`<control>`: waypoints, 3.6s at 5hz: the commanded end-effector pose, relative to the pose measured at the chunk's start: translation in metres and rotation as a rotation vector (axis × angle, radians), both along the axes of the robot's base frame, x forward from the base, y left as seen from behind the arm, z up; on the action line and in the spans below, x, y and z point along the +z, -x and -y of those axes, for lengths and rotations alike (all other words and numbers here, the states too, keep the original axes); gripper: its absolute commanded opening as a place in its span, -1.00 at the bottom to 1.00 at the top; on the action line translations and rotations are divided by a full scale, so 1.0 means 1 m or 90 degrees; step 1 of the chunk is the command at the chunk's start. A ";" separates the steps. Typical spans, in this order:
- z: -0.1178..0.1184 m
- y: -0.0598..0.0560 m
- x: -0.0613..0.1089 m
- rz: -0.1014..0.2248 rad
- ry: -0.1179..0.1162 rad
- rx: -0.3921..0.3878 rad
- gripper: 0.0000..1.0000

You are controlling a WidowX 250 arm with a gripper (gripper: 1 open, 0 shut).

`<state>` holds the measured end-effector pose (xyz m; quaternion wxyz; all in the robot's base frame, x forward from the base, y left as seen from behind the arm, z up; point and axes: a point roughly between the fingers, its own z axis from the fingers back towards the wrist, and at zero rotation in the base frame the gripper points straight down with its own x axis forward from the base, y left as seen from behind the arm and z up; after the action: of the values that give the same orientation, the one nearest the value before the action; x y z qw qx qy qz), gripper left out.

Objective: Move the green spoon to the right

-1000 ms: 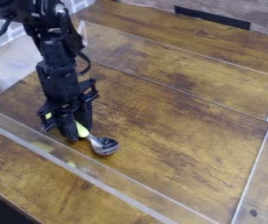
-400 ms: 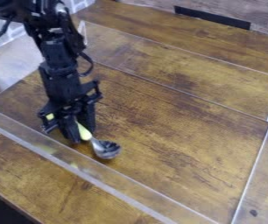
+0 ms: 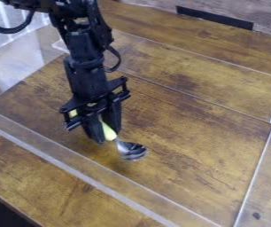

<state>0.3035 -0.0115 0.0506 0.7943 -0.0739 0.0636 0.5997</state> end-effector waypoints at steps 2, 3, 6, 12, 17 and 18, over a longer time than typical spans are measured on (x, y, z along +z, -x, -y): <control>0.041 -0.016 0.015 0.058 0.022 -0.019 -1.00; 0.067 -0.016 0.010 0.064 0.028 -0.072 -1.00; 0.100 -0.014 0.015 0.101 0.023 -0.174 -1.00; 0.098 -0.060 0.026 0.209 -0.009 -0.277 -1.00; 0.110 -0.063 0.044 0.238 -0.025 -0.231 -1.00; 0.134 -0.067 0.042 0.234 -0.033 -0.271 -1.00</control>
<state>0.3673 -0.1410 0.0734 0.9037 -0.1287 -0.0607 0.4037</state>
